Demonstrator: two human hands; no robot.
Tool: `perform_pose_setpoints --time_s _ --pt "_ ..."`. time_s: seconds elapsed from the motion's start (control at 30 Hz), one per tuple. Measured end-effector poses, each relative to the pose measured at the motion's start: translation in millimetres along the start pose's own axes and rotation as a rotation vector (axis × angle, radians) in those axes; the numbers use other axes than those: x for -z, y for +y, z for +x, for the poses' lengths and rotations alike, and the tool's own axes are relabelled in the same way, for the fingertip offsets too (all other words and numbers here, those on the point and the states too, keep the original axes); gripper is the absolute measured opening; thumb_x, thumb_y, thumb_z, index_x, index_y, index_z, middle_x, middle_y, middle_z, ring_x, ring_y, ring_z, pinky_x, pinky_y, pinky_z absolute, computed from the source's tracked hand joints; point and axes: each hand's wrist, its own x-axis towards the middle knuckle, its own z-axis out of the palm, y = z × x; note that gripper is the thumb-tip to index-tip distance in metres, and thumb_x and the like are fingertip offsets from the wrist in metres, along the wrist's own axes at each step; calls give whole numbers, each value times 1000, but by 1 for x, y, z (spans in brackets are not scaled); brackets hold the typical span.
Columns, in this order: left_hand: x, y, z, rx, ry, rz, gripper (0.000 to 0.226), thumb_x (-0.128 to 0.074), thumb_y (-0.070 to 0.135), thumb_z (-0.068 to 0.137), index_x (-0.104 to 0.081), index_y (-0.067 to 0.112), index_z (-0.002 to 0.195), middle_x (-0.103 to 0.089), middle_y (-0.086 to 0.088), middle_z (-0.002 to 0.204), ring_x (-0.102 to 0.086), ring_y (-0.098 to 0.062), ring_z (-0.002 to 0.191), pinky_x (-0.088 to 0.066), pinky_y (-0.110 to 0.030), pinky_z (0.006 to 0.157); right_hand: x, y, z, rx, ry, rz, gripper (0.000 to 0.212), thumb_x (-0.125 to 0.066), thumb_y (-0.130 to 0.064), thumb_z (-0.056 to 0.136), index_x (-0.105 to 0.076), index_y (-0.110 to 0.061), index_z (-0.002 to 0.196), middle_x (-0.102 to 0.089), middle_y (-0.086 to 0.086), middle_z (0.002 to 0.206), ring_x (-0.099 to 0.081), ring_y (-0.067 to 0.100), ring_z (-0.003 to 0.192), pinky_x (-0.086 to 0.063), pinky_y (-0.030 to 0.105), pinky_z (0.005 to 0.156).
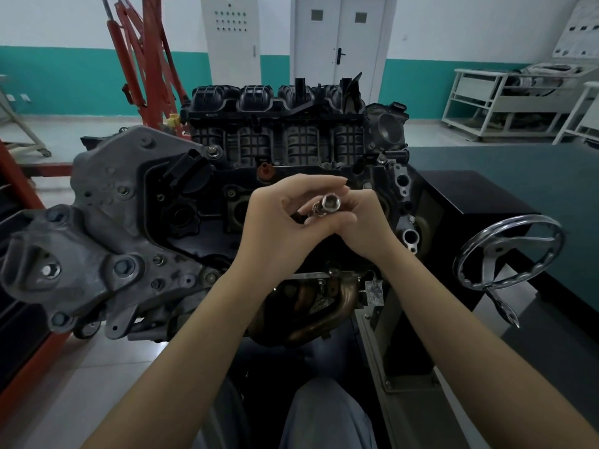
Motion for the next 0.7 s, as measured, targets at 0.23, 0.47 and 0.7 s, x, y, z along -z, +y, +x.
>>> perform_pose_setpoints --time_s 0.23,0.47,0.7 --pt "2 -1 0 -22 -26 -23 35 -72 -6 78 -67 12 108 -73 0 98 -69 -13 98 -55 -33 90 0 -10 -3 -21 -105 17 27 -57 -14 88 -62 -40 86 -65 -34 86 -62 -12 85 -45 5 74" --pt "3 -1 1 -40 7 115 30 -84 7 70 -73 10 98 -73 1 92 -69 -10 92 -56 -33 86 2 1 -2 -16 -12 -21 18 -70 -6 81 -70 -18 94 -72 -4 91 -69 9 89 -54 25 82" --pt "5 1 1 -22 -90 2 36 -73 -6 78 -67 9 110 -72 -5 100 -69 -16 100 -54 -38 92 -2 -8 -4 -3 -45 12 19 -63 -19 88 -66 -37 84 -67 -31 82 -64 -10 83 -46 7 74"
